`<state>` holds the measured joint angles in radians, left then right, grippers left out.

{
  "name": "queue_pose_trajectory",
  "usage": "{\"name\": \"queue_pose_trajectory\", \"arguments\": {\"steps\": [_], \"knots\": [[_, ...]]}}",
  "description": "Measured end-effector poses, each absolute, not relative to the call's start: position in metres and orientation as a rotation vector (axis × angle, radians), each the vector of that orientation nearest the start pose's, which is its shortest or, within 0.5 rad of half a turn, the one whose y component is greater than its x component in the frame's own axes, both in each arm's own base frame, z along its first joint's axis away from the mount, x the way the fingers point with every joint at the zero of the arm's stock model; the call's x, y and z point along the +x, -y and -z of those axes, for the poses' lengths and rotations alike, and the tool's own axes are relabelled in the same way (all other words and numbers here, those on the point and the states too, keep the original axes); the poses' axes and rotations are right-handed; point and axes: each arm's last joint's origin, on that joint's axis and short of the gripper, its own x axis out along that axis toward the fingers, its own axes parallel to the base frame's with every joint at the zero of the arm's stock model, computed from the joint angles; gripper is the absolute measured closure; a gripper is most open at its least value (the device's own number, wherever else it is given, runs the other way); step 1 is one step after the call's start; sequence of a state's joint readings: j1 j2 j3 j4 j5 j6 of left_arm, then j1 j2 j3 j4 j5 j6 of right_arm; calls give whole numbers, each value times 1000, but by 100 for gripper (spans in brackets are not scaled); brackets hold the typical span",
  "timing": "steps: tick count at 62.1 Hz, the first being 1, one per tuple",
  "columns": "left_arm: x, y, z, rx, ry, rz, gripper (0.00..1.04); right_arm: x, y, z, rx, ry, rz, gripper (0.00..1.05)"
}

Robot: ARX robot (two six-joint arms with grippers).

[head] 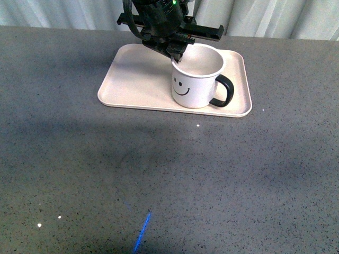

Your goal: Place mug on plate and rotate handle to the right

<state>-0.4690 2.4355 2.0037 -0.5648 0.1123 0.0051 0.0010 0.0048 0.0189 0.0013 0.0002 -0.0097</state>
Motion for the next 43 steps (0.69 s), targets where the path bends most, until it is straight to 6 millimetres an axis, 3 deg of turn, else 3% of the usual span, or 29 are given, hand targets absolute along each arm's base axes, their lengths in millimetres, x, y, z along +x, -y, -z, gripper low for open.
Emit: {"name": "queue_pose_trajectory", "arguments": {"steps": [17, 24, 31, 34, 39, 43], "knots": [[458, 233, -157, 180, -939, 588, 44, 97, 0, -170, -10, 15, -1, 9], [449, 220, -177, 156, -874, 608, 26, 97, 0, -170, -10, 15, -1, 9], [432, 195, -212, 96, -730, 643, 8, 97, 0, -170, -10, 15, -1, 9], [422, 182, -228, 89, -624, 591, 11, 97, 0, -170, -10, 15, -1, 9], [400, 151, -248, 88, -273, 256, 25, 97, 0, -170, -10, 15, -2, 9], [360, 107, -255, 27, -50, 52, 39, 97, 0, -170, -10, 15, -1, 9]]}}
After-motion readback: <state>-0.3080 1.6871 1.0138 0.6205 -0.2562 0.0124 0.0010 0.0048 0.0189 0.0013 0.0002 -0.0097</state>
